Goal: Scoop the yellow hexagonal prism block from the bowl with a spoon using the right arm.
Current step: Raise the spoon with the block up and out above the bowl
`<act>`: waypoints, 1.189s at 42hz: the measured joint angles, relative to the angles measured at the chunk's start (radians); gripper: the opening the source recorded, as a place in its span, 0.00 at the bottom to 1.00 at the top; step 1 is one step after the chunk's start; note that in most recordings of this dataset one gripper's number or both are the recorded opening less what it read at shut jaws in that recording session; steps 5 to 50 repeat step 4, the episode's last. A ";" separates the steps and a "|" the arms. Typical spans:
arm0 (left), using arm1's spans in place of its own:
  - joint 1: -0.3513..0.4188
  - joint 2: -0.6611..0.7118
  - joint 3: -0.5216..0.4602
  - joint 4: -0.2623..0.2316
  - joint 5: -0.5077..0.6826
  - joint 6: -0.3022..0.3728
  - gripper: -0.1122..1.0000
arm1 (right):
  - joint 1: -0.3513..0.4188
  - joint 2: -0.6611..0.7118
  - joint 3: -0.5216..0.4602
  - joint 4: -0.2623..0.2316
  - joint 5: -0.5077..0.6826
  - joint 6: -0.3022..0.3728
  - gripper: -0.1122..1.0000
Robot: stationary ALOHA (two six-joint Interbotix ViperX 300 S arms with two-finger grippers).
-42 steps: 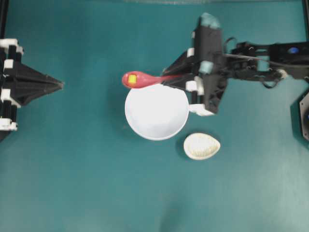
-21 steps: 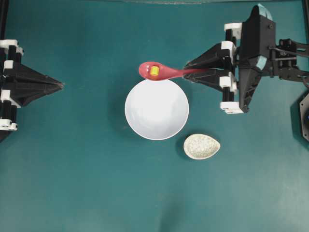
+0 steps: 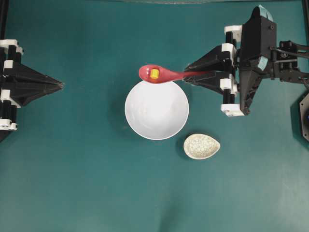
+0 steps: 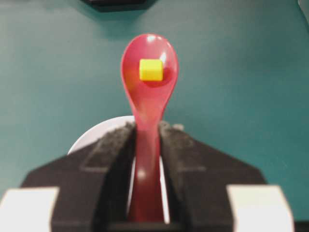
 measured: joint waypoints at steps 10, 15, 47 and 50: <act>0.000 0.000 0.000 0.000 0.002 -0.002 0.11 | 0.003 0.000 0.000 0.000 0.000 0.000 0.31; 0.000 0.000 0.000 0.000 0.002 -0.002 0.11 | 0.003 0.000 0.000 0.000 0.000 0.000 0.31; 0.000 0.000 0.000 0.000 0.002 -0.002 0.11 | 0.003 0.000 0.000 0.000 0.000 0.000 0.31; 0.000 0.000 0.000 0.000 0.002 -0.002 0.11 | 0.003 0.000 0.000 0.000 0.000 0.000 0.31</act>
